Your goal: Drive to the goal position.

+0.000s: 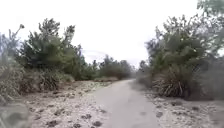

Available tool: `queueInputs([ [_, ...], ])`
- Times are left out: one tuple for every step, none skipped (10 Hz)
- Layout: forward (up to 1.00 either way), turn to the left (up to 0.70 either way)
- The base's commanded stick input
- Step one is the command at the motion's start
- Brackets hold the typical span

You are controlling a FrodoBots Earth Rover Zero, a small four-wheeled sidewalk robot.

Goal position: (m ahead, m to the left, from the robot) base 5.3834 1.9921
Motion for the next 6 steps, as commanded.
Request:
queueInputs([
  [0.45, 0.20],
  [0.45, 0.00],
  [0.45, 0.00],
  [0.45, 0.00],
  [0.45, 0.00],
  [0.45, 0.00],
])
